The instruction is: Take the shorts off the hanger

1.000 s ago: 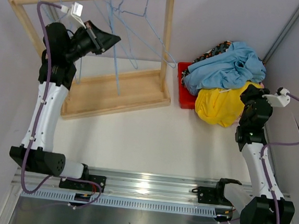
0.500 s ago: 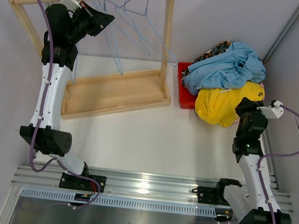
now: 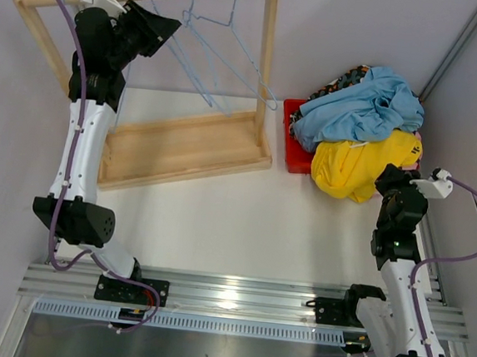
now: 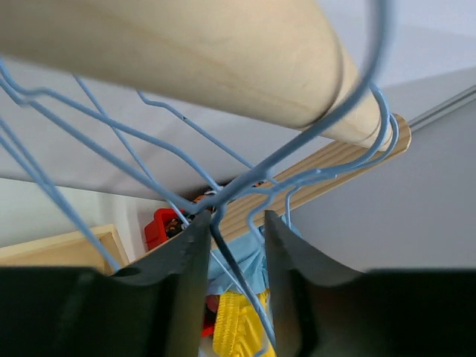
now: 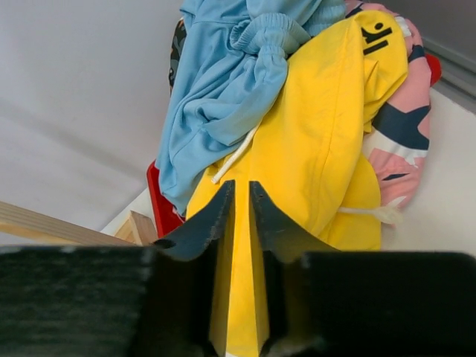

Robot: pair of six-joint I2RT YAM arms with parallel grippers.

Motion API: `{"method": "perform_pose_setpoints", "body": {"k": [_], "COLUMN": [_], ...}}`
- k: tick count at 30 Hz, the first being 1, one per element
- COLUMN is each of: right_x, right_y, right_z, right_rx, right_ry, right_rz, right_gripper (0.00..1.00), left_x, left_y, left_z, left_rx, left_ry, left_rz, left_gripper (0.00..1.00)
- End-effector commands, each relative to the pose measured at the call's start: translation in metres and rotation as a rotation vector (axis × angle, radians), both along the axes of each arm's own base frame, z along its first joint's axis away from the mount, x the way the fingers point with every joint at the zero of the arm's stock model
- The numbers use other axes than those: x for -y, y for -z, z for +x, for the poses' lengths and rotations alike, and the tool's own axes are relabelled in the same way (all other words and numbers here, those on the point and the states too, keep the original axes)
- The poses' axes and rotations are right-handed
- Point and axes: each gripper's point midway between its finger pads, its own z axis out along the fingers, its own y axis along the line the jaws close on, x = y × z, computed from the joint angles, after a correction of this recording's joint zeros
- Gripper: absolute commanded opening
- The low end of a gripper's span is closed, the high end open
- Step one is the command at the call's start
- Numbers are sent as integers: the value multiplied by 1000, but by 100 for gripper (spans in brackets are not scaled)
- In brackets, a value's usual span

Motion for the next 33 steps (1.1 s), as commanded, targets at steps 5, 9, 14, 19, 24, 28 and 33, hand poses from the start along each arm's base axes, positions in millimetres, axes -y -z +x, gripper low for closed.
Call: {"method": "perform_pose_setpoints", "body": {"k": [5,9,14,19,24,28,33], "right_x": [0,-1,-13,-52,-119,-153,-169], "right_y": [-22,-30,-61,-106,-201,-254,-287], "right_z": [-15,-23,-42,-66,-123,-178,-232], "right_rx": [30,10,22,20,175,271,332], "right_ry": [5,2,-56,-271,-668,-879,-955], "right_rz": [2,5,36,39,-70,-110,-159], "right_gripper": [57,70,77,76,100,99,99], "left_x": [-6,-6,-5,-4,-19,-32,-50], "left_y": [-5,-6,-5,-25,-19,-6,16], "left_z": [-28,-57,-116,-202,-267,-317,-337], "left_rx": [-2,28,71,168,196,255,228], "left_ry": [-20,-13,6,1,-53,-122,-196], "left_rz": [-32,-3,83,233,388,425,472], "left_gripper": [57,75,99,99,99,99,99]}}
